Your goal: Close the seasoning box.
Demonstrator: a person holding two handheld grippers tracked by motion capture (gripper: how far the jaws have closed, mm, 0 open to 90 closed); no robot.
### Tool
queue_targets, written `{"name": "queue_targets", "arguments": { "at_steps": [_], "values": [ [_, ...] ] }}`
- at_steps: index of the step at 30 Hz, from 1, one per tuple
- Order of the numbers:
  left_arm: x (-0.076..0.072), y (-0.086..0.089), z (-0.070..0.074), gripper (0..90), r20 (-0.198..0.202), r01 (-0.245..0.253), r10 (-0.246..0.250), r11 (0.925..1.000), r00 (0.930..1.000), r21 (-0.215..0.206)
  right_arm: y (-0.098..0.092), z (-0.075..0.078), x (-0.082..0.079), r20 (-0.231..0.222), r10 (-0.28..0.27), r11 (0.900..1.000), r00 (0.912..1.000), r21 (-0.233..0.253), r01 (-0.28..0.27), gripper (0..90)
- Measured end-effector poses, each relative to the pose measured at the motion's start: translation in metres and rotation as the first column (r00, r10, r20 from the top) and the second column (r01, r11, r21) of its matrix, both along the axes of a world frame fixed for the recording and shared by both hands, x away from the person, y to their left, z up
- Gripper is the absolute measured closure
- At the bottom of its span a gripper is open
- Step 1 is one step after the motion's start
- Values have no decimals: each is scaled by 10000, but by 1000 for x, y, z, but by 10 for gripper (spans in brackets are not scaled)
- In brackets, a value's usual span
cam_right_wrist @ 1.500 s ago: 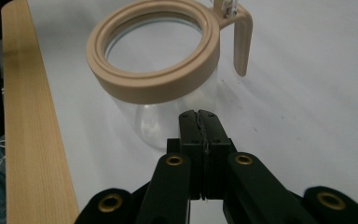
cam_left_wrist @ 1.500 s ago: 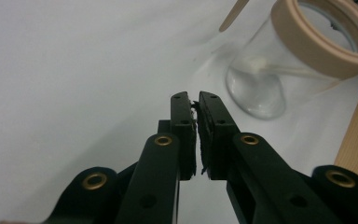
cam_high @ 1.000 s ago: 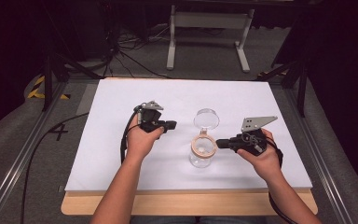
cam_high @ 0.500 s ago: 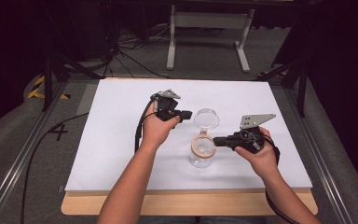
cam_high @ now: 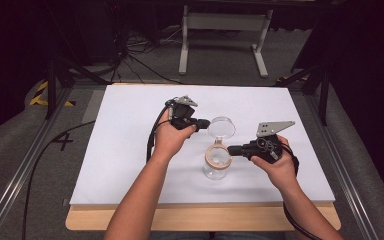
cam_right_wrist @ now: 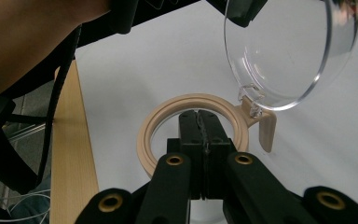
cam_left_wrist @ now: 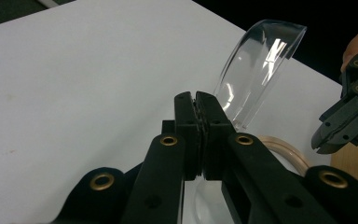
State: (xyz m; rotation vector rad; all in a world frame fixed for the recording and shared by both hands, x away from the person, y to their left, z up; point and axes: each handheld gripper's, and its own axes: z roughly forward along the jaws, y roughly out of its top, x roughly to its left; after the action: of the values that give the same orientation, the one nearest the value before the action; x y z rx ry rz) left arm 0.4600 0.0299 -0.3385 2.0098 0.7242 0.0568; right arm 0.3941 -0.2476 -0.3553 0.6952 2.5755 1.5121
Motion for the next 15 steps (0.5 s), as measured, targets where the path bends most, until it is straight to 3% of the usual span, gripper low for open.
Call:
{"name": "queue_targets", "arguments": {
  "at_steps": [4,9,15],
  "values": [
    [-4,-1,0,878,-16,289,-290,9996,9996,-34,1,1,-2,36,11,10000,10000,65,-12,900],
    [-11,-3,3,874,195,518,-525,9981,9984,342,3,3,-4,61,73,9999,10000,87,-73,900],
    [-16,1,5,867,284,446,-457,9982,9986,390,3,2,-5,48,107,9999,9999,-23,-106,900]
  ]
}}
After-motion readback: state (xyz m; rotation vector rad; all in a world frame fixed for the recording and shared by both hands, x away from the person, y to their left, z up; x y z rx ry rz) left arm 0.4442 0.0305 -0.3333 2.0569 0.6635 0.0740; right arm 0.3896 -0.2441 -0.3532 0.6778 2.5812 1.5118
